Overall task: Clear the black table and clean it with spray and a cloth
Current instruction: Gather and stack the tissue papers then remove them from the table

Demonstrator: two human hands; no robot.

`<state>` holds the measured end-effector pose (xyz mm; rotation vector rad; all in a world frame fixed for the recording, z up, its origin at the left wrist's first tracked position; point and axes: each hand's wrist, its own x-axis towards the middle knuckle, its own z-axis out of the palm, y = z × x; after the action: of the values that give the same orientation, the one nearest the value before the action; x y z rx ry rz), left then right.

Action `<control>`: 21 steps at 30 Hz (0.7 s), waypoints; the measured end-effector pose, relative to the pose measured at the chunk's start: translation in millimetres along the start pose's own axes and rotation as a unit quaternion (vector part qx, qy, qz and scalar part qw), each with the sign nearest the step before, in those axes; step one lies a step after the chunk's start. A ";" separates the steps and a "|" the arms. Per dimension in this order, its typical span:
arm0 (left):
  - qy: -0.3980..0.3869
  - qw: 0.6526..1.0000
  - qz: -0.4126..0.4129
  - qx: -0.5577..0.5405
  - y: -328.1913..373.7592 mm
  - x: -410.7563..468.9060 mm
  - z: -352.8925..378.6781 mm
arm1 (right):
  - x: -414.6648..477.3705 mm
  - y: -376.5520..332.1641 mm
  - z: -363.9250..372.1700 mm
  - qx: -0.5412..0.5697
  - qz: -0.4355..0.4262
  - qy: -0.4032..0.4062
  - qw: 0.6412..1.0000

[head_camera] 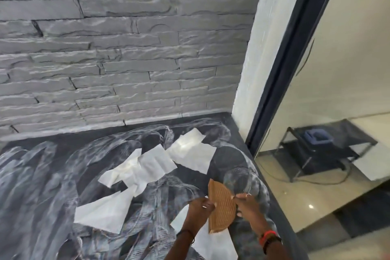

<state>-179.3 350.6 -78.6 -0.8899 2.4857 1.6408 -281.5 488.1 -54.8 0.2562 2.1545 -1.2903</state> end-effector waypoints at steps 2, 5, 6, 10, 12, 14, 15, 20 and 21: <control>0.005 1.000 -0.024 -0.004 -1.3 5.5 3.8 | 1.8 1.2 -1.9 0.035 0.027 -0.031 0.999; 0.010 0.999 -0.036 -0.011 -1.1 9.0 3.1 | 8.7 0.9 -3.2 0.066 0.039 -0.041 0.996; 0.011 0.999 -0.040 -0.018 -0.7 10.3 1.6 | 11.3 -0.2 -2.8 0.077 0.046 -0.048 0.995; 0.006 0.994 -0.067 -0.085 -3.8 18.0 -6.1 | 12.0 -7.5 -3.0 0.086 0.034 -0.074 0.993; 0.005 0.988 -0.082 -0.129 -6.2 20.8 -12.0 | 7.3 -15.4 -1.9 0.097 0.009 -0.086 0.991; 0.002 0.981 -0.100 -0.169 -7.6 21.5 -19.2 | 8.7 -23.4 -0.4 0.120 -0.012 -0.078 0.990; -0.001 0.977 -0.108 -0.186 -8.0 21.3 -23.0 | 12.3 -27.5 0.9 0.131 -0.021 -0.061 0.989; -0.011 0.964 -0.125 -0.234 -10.9 25.4 -38.2 | 26.9 -30.6 9.1 0.080 -0.013 -0.068 0.994; -0.014 0.963 -0.126 -0.237 -12.2 26.8 -39.9 | 24.9 -29.9 11.1 0.067 -0.003 -0.090 0.994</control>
<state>-184.8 301.3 -80.0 -1.1536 1.8827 2.1627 -310.5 460.1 -51.3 0.1803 1.9236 -1.4072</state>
